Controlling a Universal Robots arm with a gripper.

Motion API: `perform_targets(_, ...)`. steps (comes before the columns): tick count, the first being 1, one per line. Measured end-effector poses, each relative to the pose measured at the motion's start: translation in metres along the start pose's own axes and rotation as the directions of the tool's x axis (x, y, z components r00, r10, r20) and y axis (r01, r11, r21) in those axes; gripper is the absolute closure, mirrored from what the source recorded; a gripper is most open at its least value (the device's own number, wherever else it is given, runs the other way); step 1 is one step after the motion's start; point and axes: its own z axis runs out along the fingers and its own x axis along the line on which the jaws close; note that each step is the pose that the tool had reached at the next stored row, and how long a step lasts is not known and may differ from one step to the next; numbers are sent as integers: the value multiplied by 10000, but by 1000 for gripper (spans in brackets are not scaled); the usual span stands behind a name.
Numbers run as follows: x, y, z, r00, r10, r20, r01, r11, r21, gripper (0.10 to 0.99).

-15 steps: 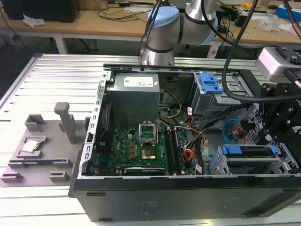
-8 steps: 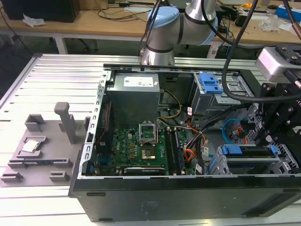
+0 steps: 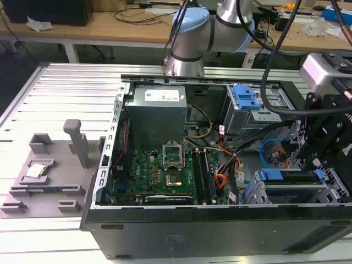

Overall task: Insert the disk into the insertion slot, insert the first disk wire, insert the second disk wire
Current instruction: 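Insert the first disk wire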

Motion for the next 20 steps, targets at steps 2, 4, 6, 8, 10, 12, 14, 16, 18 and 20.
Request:
perform_targets(2,-115,-64,6,10000,0,-1,0,10000,0,784)
perform_targets(4,-217,-133,10,10000,-1,-1,1,10000,-2,784)
perform_targets(6,-333,-149,14,10000,0,0,0,10000,-3,784)
perform_targets(8,-342,-149,-2,10000,1,-1,-1,10000,-2,784)
perform_targets(10,-346,-149,-19,10000,0,0,0,10000,-2,784)
perform_targets(12,-350,-140,-26,10000,-1,2,1,10000,-2,784)
perform_targets(14,-350,-121,7,10000,7,-5,-7,10000,-1,784)
perform_targets(16,-350,-95,54,10000,19,-43,-19,10000,-1,784)
perform_targets(18,-349,-67,74,10000,25,-91,-25,10000,-1,784)
perform_targets(20,-349,-62,83,9999,26,-163,-26,10000,-1,784)
